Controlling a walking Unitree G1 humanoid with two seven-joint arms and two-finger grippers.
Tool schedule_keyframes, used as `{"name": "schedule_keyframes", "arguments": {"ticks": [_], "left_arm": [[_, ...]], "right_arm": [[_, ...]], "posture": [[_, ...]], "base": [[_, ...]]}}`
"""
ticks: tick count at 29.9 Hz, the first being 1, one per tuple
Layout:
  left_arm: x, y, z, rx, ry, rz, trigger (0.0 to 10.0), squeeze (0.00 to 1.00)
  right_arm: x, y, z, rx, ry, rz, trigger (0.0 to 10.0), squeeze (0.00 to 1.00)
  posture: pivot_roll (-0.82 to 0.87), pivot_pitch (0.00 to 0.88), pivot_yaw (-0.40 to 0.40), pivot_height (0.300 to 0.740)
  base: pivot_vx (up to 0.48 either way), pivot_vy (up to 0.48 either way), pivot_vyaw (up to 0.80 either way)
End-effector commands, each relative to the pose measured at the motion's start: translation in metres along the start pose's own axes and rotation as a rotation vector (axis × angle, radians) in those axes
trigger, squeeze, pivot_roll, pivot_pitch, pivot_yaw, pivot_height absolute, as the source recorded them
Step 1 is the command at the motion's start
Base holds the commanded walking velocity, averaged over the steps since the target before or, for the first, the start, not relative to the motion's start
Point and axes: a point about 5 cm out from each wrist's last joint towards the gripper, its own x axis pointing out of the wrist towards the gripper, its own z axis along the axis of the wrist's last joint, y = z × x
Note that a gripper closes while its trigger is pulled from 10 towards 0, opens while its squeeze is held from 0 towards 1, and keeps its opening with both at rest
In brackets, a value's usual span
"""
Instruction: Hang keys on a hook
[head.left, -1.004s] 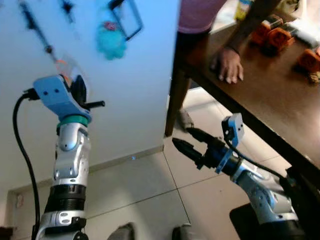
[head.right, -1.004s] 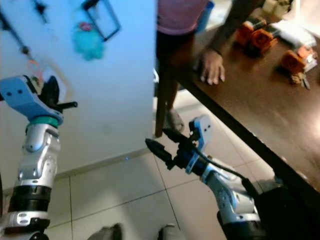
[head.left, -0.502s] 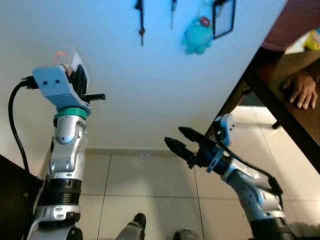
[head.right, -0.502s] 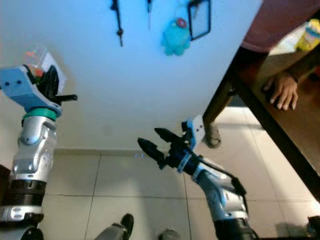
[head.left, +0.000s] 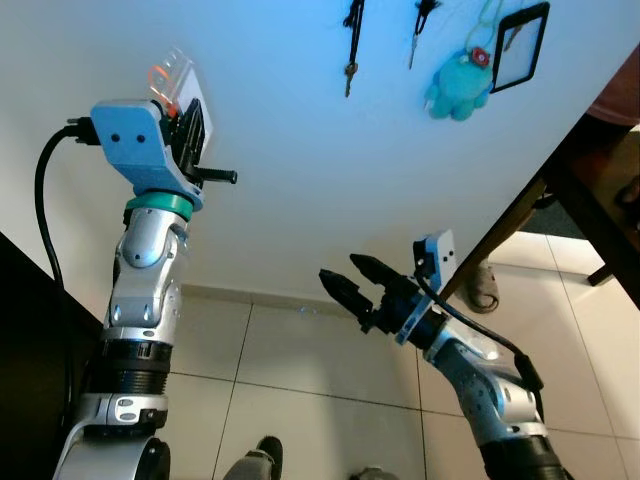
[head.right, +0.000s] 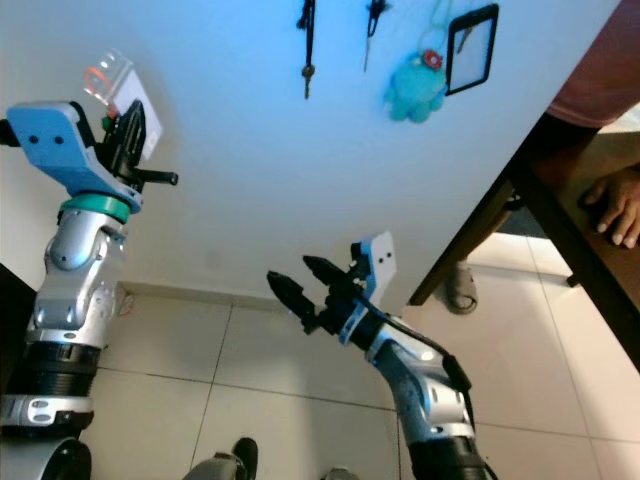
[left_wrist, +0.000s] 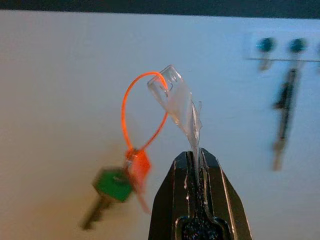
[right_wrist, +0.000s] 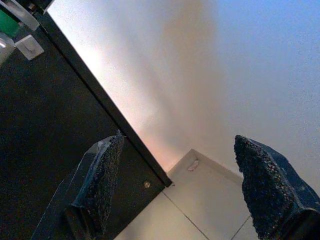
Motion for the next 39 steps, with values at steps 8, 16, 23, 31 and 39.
{"name": "schedule_keyframes", "arguments": {"ticks": [8,16,23,31,39], "left_arm": [[0.001,-0.008,0.012,-0.038,-0.05,-0.154,10.0,0.0],[-0.006,0.0,0.024,-0.114,-0.057,-0.349,10.0,0.0],[-0.04,-0.011,0.041,-0.195,-0.014,-0.836,10.0,0.0],[-0.079,-0.027,0.063,-0.305,0.073,-1.383,10.0,0.0],[-0.078,-0.035,0.075,-0.365,0.064,-1.521,10.0,0.0]], "right_arm": [[-0.002,0.001,-0.005,0.012,-0.002,-0.003,10.0,0.0],[-0.001,0.002,-0.003,0.02,-0.017,0.006,10.0,0.0],[-0.006,0.013,0.02,0.12,-0.165,0.152,10.0,0.0],[-0.019,0.039,0.064,0.207,-0.384,0.507,10.0,0.0],[-0.021,0.054,0.078,0.212,-0.378,0.725,10.0,0.0]], "posture": [[-0.05,0.1,0.071,0.74],[-0.04,0.108,0.069,0.74],[-0.03,0.115,0.066,0.74],[-0.03,0.109,0.067,0.74],[-0.02,0.099,0.076,0.74]], "base": [[0.093,0.0,0.0],[0.0,0.0,0.0],[0.0,0.0,0.0],[0.0,0.0,0.0],[0.0,0.0,0.0]]}}
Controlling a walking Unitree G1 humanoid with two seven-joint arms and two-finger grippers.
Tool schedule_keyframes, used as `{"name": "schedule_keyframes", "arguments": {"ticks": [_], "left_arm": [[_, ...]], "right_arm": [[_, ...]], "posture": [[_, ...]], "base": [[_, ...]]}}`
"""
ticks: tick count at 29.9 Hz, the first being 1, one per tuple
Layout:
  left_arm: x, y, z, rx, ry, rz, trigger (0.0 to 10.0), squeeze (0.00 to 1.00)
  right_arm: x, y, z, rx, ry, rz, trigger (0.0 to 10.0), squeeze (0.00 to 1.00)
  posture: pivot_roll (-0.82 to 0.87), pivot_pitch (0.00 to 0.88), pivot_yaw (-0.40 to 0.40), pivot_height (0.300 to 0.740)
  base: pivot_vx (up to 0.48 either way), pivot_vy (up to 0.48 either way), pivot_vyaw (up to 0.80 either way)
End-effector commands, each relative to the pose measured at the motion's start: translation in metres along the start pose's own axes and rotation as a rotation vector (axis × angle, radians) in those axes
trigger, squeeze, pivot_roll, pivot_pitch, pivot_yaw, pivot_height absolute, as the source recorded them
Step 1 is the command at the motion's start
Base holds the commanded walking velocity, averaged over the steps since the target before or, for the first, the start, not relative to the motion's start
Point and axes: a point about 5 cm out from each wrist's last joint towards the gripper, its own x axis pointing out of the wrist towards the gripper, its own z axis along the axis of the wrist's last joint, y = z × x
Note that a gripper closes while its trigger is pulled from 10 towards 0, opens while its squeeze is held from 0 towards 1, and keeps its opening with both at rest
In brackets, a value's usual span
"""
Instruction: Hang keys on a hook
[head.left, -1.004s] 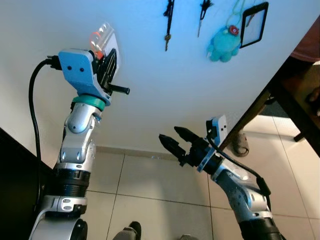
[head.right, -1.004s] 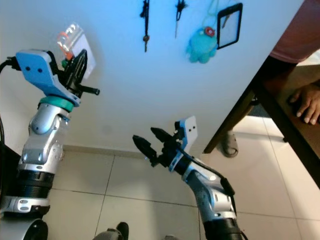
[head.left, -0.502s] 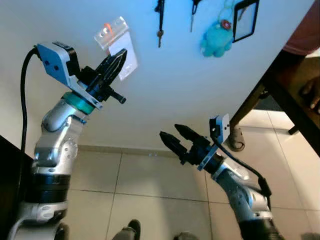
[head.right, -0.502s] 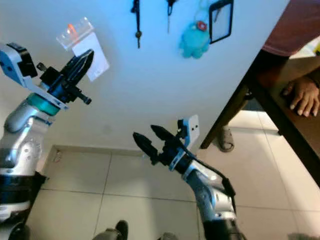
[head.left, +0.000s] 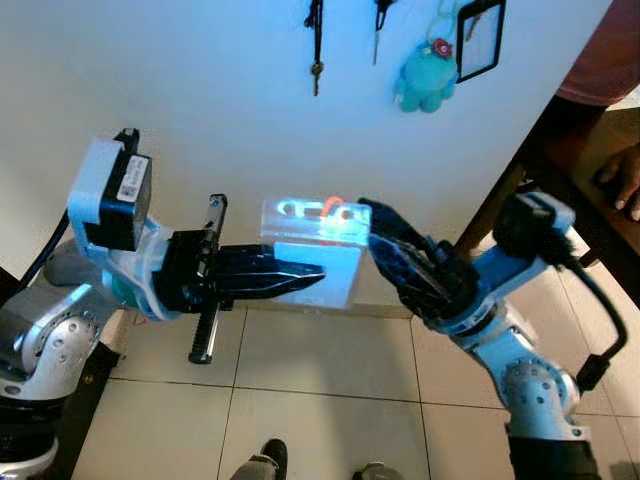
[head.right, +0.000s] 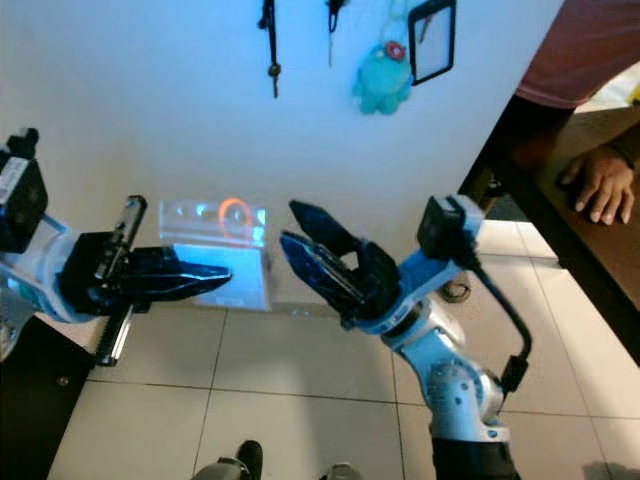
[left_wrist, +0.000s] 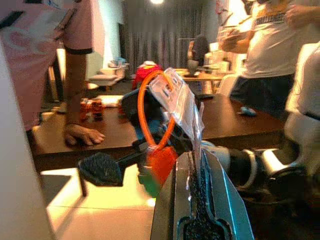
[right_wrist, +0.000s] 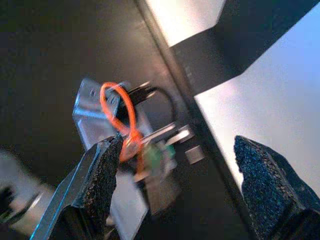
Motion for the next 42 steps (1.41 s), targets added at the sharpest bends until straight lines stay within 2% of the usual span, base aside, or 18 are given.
{"name": "schedule_keyframes", "arguments": {"ticks": [1,5,13,18,21,27,42], "left_arm": [[0.005,-0.005,0.003,-0.017,0.009,-0.075,10.0,0.0],[0.009,-0.009,0.003,-0.042,0.017,-0.139,10.0,0.0],[0.011,-0.011,0.004,-0.049,0.016,-0.168,10.0,0.0],[0.012,-0.011,0.004,-0.058,0.012,-0.183,10.0,0.0],[0.012,-0.011,0.004,-0.058,0.012,-0.183,10.0,0.0],[0.014,-0.011,0.002,-0.066,0.008,-0.192,10.0,0.0],[0.015,-0.011,0.002,-0.07,0.001,-0.196,10.0,0.0]], "right_arm": [[0.004,0.005,0.001,0.016,0.018,0.059,10.0,0.0],[0.007,0.003,0.007,-0.019,0.108,0.088,10.0,0.0],[0.01,0.001,0.019,-0.058,0.157,0.11,10.0,0.0],[0.016,0.006,0.026,-0.111,0.267,0.169,10.0,0.0],[0.016,0.006,0.026,-0.111,0.267,0.169,10.0,0.0],[0.035,0.009,0.03,-0.214,0.361,0.232,10.0,0.0],[0.047,0.007,0.011,-0.159,0.423,0.287,10.0,0.0]], "posture": [[-0.02,0.099,0.076,0.74],[-0.02,0.089,0.076,0.74],[-0.02,0.082,0.075,0.74],[-0.02,0.087,0.078,0.74],[-0.02,0.087,0.078,0.74],[-0.02,0.089,0.082,0.74],[-0.02,0.1,0.082,0.74]], "base": [[0.0,0.0,0.0],[0.0,0.0,0.0],[0.0,0.0,0.0],[0.0,0.0,0.0],[0.0,0.0,0.0],[0.0,0.0,0.0],[0.0,0.0,0.0]]}}
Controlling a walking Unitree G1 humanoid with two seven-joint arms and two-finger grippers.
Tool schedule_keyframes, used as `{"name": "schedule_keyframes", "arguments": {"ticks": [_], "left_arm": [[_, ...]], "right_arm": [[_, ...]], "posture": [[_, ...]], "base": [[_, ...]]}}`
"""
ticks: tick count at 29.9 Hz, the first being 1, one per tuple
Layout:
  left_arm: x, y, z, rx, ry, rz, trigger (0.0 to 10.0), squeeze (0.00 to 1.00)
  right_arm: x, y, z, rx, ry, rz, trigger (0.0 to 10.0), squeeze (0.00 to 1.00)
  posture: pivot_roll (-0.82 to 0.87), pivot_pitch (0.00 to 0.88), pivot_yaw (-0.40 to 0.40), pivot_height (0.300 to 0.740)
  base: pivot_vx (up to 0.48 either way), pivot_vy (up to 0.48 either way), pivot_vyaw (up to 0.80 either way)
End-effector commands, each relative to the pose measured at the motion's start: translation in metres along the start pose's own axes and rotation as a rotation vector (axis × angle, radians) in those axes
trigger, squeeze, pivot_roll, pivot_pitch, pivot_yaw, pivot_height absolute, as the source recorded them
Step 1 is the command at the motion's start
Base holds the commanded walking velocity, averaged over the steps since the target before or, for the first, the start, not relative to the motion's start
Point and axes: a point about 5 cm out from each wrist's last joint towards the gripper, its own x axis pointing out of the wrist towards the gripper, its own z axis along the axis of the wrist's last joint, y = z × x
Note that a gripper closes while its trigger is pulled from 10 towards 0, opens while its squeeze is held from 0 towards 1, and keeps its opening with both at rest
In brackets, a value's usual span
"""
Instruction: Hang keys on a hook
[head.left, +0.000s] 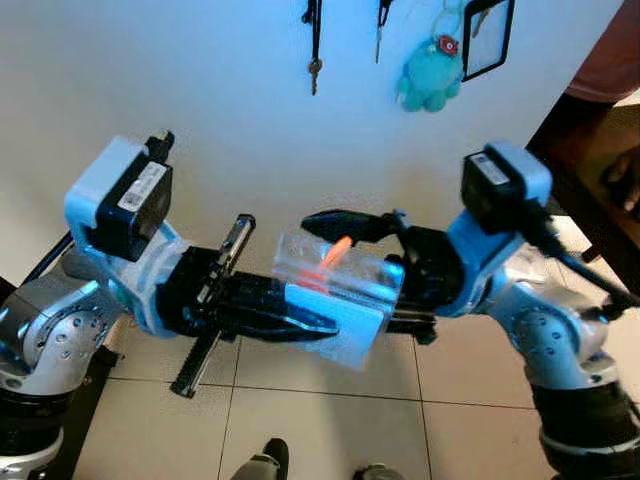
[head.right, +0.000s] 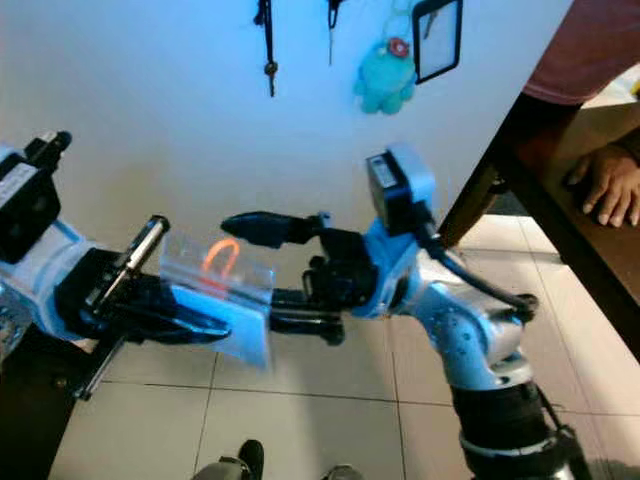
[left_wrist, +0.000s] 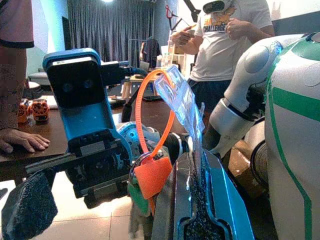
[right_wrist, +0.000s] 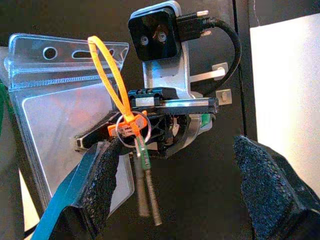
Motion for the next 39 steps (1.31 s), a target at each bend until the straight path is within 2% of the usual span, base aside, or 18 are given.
{"name": "schedule_keyframes", "arguments": {"ticks": [1,6,7,9,10,11,12,39], "left_arm": [[0.003,-0.002,0.001,0.003,0.0,-0.02,10.0,0.0],[0.003,-0.002,0.001,0.003,-0.002,-0.02,10.0,0.0],[0.003,-0.002,0.001,0.003,-0.002,-0.02,10.0,0.0],[0.003,-0.002,0.001,0.003,-0.002,-0.02,10.0,0.0],[0.003,-0.001,0.001,0.003,-0.003,-0.02,10.0,0.0],[0.003,-0.001,0.001,0.003,-0.003,-0.02,10.0,0.0],[0.003,-0.001,0.001,0.003,-0.003,-0.022,10.0,0.0],[0.008,0.0,0.001,0.012,-0.007,-0.037,10.0,0.0]], "right_arm": [[0.006,0.002,-0.005,0.014,0.024,0.04,10.0,0.0],[0.009,0.001,-0.008,0.017,0.034,0.05,9.8,0.0],[0.01,0.001,-0.008,0.018,0.038,0.053,8.4,0.0],[0.01,0.001,-0.008,0.018,0.038,0.053,8.4,0.0],[0.011,0.001,-0.009,0.019,0.041,0.058,5.0,0.0],[0.011,0.001,-0.009,0.019,0.041,0.058,5.0,0.0],[0.012,0.0,-0.009,0.022,0.04,0.066,0.0,0.0],[0.012,-0.009,-0.005,-0.015,0.07,0.026,0.0,0.0]], "posture": [[-0.02,0.101,0.081,0.74],[-0.02,0.099,0.082,0.74],[-0.02,0.099,0.082,0.74],[-0.02,0.099,0.082,0.74],[-0.02,0.099,0.082,0.74],[-0.02,0.099,0.082,0.74],[-0.02,0.098,0.083,0.74],[-0.03,0.087,0.077,0.74]], "base": [[0.0,0.0,0.0],[0.0,0.0,0.0],[0.0,0.0,0.0],[0.0,0.0,0.0],[0.0,0.0,0.0],[0.0,0.0,0.0],[0.0,0.0,0.0],[0.0,0.0,0.0]]}}
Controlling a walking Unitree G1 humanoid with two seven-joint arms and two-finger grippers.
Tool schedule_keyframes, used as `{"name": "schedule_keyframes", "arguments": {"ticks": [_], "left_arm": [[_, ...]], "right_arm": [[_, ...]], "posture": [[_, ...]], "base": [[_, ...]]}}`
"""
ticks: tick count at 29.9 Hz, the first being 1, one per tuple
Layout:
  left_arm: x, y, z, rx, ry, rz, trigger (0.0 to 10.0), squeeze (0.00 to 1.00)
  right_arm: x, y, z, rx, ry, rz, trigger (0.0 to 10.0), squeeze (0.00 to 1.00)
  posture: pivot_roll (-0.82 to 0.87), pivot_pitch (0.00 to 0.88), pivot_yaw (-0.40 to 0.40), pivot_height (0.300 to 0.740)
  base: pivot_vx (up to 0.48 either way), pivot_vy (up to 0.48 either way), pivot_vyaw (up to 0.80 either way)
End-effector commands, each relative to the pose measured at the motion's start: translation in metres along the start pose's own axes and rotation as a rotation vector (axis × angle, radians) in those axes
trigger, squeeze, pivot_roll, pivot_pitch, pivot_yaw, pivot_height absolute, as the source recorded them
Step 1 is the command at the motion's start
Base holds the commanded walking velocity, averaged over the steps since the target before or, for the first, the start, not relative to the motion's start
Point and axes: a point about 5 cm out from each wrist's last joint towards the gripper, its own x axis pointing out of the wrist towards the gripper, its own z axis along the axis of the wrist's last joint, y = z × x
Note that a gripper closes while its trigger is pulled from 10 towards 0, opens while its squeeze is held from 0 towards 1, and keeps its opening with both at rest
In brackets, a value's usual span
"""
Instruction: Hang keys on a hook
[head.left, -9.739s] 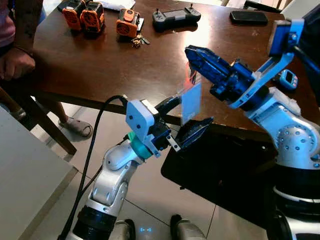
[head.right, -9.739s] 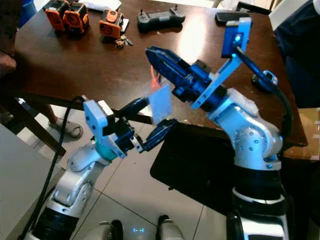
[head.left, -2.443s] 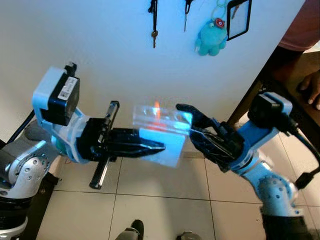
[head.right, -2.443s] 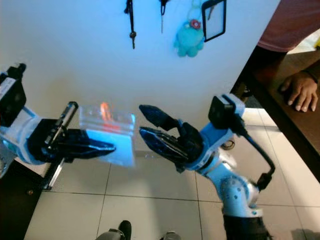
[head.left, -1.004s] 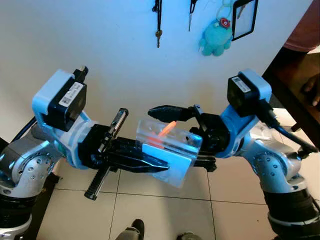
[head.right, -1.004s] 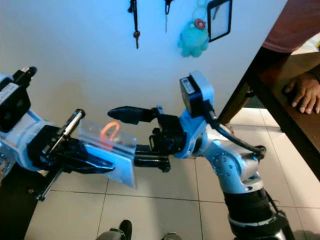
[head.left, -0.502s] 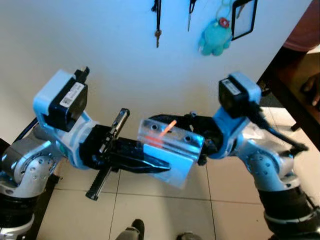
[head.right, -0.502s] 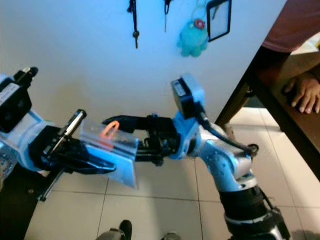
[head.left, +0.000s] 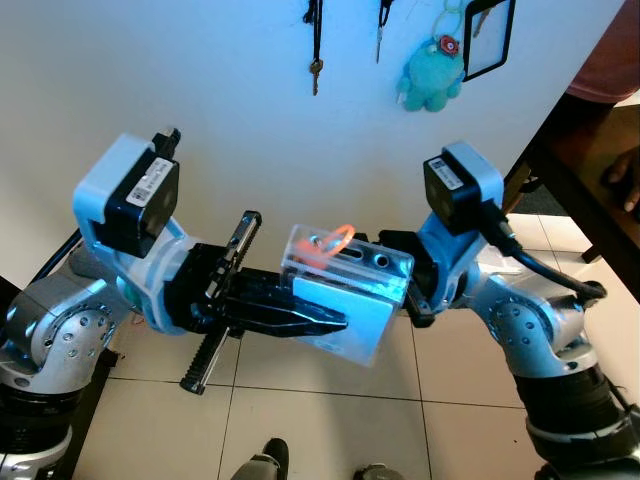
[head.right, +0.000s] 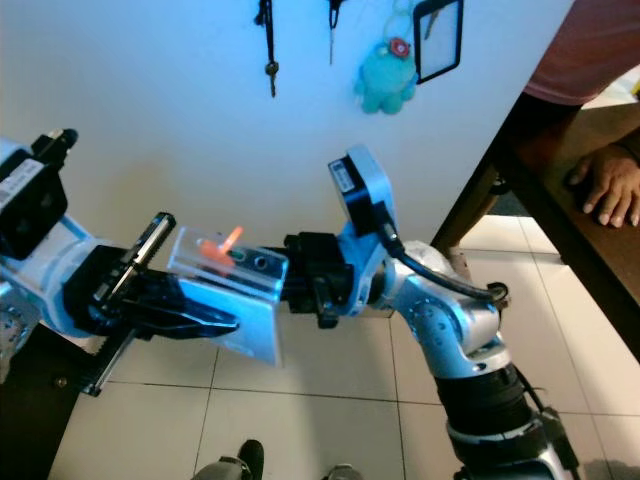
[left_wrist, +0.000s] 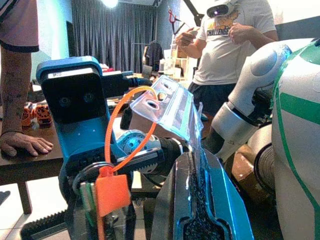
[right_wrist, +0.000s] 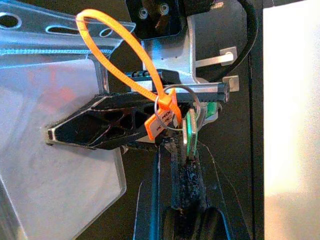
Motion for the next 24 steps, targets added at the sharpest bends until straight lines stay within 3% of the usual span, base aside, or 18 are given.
{"name": "schedule_keyframes", "arguments": {"ticks": [1,9,11,17,18,24], "left_arm": [[0.004,-0.001,0.001,0.009,0.012,-0.02,10.0,0.0],[0.001,0.008,-0.013,0.026,0.05,0.084,10.0,0.0],[-0.002,0.016,-0.021,0.043,0.076,0.16,10.0,0.0],[-0.004,0.033,-0.031,0.095,0.134,0.311,10.0,0.0],[-0.003,0.037,-0.031,0.092,0.12,0.344,10.0,1.0],[0.001,0.042,-0.03,0.099,0.093,0.373,10.0,1.0]], "right_arm": [[-0.001,-0.004,0.003,-0.026,-0.011,-0.03,0.0,0.0],[-0.005,-0.018,0.03,-0.124,-0.176,-0.176,0.0,0.0],[-0.007,-0.02,0.041,-0.151,-0.236,-0.208,0.0,0.0],[-0.01,-0.021,0.049,-0.185,-0.244,-0.244,0.0,0.0],[-0.01,-0.022,0.048,-0.195,-0.221,-0.256,0.0,0.0],[-0.009,-0.025,0.044,-0.213,-0.16,-0.28,0.0,0.0]], "posture": [[-0.03,0.083,0.074,0.74],[-0.03,0.076,0.072,0.74],[-0.03,0.081,0.073,0.74],[-0.03,0.085,0.07,0.74],[-0.03,0.086,0.069,0.74],[-0.03,0.088,0.068,0.74]], "base": [[0.0,0.0,0.0],[0.0,0.0,0.0],[0.0,0.0,0.0],[0.0,0.0,0.0],[0.0,0.0,0.0],[0.0,0.0,0.0]]}}
